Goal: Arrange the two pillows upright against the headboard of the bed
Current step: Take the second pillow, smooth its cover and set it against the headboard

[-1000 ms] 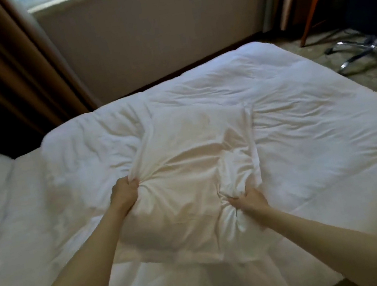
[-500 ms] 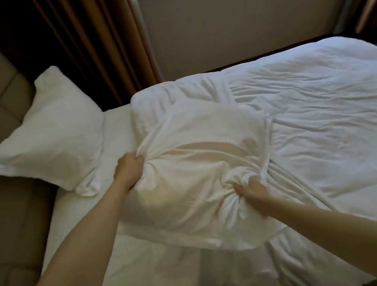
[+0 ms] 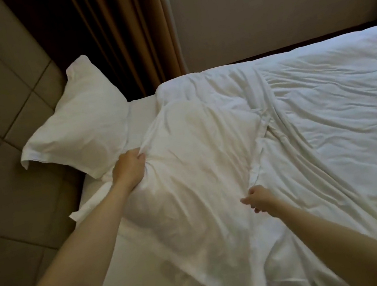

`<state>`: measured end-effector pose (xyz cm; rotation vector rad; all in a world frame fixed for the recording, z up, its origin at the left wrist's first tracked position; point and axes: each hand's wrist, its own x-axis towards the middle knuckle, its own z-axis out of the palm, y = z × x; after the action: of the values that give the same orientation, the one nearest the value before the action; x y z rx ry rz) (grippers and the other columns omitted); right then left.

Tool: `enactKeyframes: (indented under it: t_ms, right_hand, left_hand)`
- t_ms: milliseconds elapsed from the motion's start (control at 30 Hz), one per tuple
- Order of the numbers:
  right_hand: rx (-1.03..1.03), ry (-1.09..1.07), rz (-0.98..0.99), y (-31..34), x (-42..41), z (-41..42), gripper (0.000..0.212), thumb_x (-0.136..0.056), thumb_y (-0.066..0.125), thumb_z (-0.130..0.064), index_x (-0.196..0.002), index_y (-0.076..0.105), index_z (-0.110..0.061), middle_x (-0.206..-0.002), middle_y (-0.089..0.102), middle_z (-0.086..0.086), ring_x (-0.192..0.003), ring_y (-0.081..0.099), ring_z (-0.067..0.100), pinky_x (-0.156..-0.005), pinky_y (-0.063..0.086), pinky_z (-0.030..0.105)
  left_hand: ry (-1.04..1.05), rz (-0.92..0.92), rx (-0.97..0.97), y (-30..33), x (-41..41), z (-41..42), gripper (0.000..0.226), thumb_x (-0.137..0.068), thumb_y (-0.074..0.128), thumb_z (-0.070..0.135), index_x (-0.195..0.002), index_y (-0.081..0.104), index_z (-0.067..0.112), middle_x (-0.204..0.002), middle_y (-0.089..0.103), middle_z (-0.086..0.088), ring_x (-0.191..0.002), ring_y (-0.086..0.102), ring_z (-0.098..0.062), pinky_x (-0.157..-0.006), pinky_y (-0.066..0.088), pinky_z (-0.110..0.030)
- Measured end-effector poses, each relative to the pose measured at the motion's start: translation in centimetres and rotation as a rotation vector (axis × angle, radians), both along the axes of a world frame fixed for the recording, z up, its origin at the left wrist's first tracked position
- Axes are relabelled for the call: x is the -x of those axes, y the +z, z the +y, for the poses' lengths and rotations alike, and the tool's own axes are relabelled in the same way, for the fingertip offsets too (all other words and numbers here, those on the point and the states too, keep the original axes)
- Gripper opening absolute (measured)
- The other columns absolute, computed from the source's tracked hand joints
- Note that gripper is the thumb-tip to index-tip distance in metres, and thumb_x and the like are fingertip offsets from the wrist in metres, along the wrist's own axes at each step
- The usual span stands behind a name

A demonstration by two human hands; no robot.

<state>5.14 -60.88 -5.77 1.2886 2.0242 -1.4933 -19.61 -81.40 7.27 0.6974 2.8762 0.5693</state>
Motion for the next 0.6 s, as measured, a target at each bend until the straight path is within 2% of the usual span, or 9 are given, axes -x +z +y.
enactKeyframes:
  t_ms: [67, 133, 200, 267, 333, 433, 500, 567, 600]
  right_hand:
    - [-0.038, 0.061, -0.010, 0.8, 0.0, 2.3, 0.020, -0.092, 0.056, -0.016, -0.073, 0.050, -0.011, -0.071, 0.057, 0.005, -0.055, 0.052, 0.014, -0.037, 0.036, 0.015]
    - [-0.046, 0.122, -0.014, 1.8, 0.4, 4.6, 0.019, -0.093, 0.052, -0.014, -0.074, 0.052, -0.011, -0.072, 0.058, 0.005, -0.055, 0.053, 0.014, -0.035, 0.035, 0.015]
    - [-0.059, 0.163, -0.014, 2.6, 1.3, 6.8, 0.019, -0.092, 0.051, -0.011, -0.074, 0.052, -0.011, -0.071, 0.058, 0.005, -0.055, 0.053, 0.015, -0.037, 0.035, 0.017]
    - [-0.067, 0.162, 0.028, 3.5, 2.8, 8.8, 0.018, -0.092, 0.052, -0.009, -0.074, 0.052, -0.010, -0.071, 0.058, 0.005, -0.056, 0.053, 0.016, -0.042, 0.034, 0.020]
    - [-0.069, 0.148, 0.092, 4.4, 4.6, 10.6, 0.015, -0.091, 0.053, -0.008, -0.076, 0.053, -0.009, -0.071, 0.059, 0.006, -0.057, 0.054, 0.017, -0.048, 0.033, 0.023]
    - [-0.059, 0.102, 0.194, 6.0, 7.5, 12.9, 0.015, -0.090, 0.055, -0.008, -0.075, 0.054, -0.011, -0.071, 0.060, 0.006, -0.059, 0.055, 0.017, -0.050, 0.036, 0.023]
    - [-0.063, 0.076, 0.254, 7.2, 9.6, 13.9, 0.011, -0.089, 0.056, -0.009, -0.077, 0.055, -0.010, -0.075, 0.061, 0.006, -0.061, 0.056, 0.017, -0.051, 0.038, 0.023]
    - [-0.067, 0.078, 0.304, 8.4, 11.8, 14.6, 0.003, -0.088, 0.057, -0.011, -0.088, 0.057, -0.008, -0.083, 0.061, 0.008, -0.068, 0.058, 0.020, -0.054, 0.040, 0.025]
    - [-0.068, 0.084, 0.325, 8.9, 12.9, 14.7, 0.006, -0.088, 0.058, -0.012, -0.092, 0.056, -0.007, -0.087, 0.061, 0.009, -0.072, 0.059, 0.023, -0.057, 0.041, 0.027]
  left_hand:
    - [-0.017, 0.015, 0.032, -0.7, -0.6, 0.5, 0.027, -0.094, 0.039, 0.024, -0.097, 0.060, 0.006, -0.101, 0.066, -0.025, -0.092, 0.060, -0.043, -0.077, 0.049, -0.046]
    - [0.040, -0.009, 0.022, -1.1, -0.9, 1.0, 0.027, -0.092, 0.043, 0.026, -0.102, 0.059, 0.007, -0.104, 0.066, -0.020, -0.097, 0.059, -0.041, -0.078, 0.049, -0.045]
    - [0.180, -0.114, -0.019, -1.4, -0.8, 1.3, 0.035, -0.089, 0.049, 0.030, -0.110, 0.059, 0.005, -0.108, 0.066, -0.016, -0.098, 0.060, -0.038, -0.078, 0.048, -0.040]
    - [0.278, -0.266, -0.035, -1.6, -0.4, 1.9, 0.042, -0.087, 0.053, 0.033, -0.109, 0.060, -0.001, -0.110, 0.066, -0.020, -0.097, 0.062, -0.036, -0.075, 0.045, -0.037]
    - [0.305, -0.375, -0.051, -1.7, -0.4, 2.9, 0.048, -0.085, 0.059, 0.037, -0.112, 0.061, -0.003, -0.114, 0.065, -0.020, -0.101, 0.062, -0.034, -0.080, 0.046, -0.036]
    - [0.280, -0.403, -0.040, -1.2, -1.3, 4.9, 0.050, -0.085, 0.061, 0.038, -0.114, 0.062, -0.002, -0.115, 0.066, -0.021, -0.104, 0.062, -0.034, -0.085, 0.048, -0.038]
    - [0.247, -0.426, -0.054, -0.8, -2.4, 5.9, 0.045, -0.085, 0.060, 0.035, -0.107, 0.065, -0.004, -0.110, 0.068, -0.025, -0.101, 0.065, -0.036, -0.078, 0.049, -0.038]
    - [0.206, -0.437, -0.058, -0.3, -4.0, 6.6, 0.036, -0.082, 0.058, 0.035, -0.088, 0.067, 0.001, -0.101, 0.069, -0.028, -0.096, 0.066, -0.039, -0.069, 0.043, -0.035]
    - [0.189, -0.444, -0.069, -0.2, -4.8, 6.7, 0.028, -0.081, 0.058, 0.034, -0.075, 0.064, 0.008, -0.095, 0.069, -0.027, -0.093, 0.066, -0.040, -0.067, 0.040, -0.033]
